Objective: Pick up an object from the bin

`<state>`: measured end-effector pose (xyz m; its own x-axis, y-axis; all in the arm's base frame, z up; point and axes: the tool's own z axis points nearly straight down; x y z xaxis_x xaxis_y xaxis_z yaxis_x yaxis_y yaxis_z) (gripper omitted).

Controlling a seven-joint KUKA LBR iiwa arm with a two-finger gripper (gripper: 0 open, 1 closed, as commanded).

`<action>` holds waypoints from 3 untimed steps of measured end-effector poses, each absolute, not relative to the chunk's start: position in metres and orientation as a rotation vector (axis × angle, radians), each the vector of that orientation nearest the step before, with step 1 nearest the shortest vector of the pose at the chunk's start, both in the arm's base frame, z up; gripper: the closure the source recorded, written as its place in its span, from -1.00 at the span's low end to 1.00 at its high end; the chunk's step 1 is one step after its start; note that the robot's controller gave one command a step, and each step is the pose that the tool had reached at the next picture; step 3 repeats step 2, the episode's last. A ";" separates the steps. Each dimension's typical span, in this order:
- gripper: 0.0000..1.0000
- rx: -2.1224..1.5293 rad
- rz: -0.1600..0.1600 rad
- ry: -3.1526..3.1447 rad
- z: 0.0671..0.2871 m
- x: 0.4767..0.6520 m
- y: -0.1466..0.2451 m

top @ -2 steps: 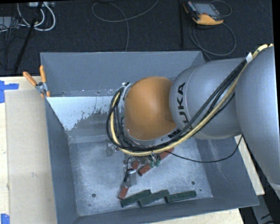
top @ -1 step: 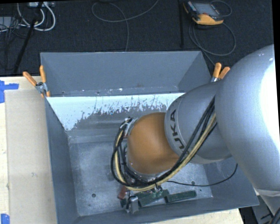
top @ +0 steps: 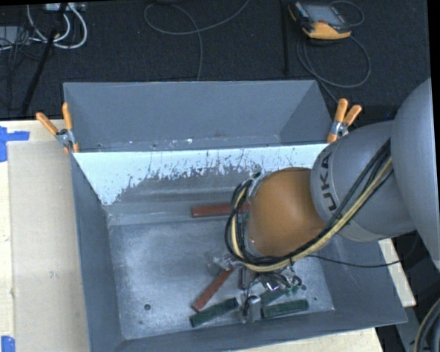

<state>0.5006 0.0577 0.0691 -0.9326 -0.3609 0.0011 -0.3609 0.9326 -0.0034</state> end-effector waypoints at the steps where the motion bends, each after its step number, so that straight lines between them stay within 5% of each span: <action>1: 1.00 0.581 -0.001 -3.088 0.070 0.500 0.063; 2: 1.00 0.490 0.002 -3.112 0.201 0.518 0.034; 3: 1.00 0.490 0.002 -3.112 0.201 0.518 0.034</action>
Offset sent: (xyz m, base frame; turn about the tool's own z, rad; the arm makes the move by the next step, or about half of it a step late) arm 0.0000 0.0000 0.0000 0.0000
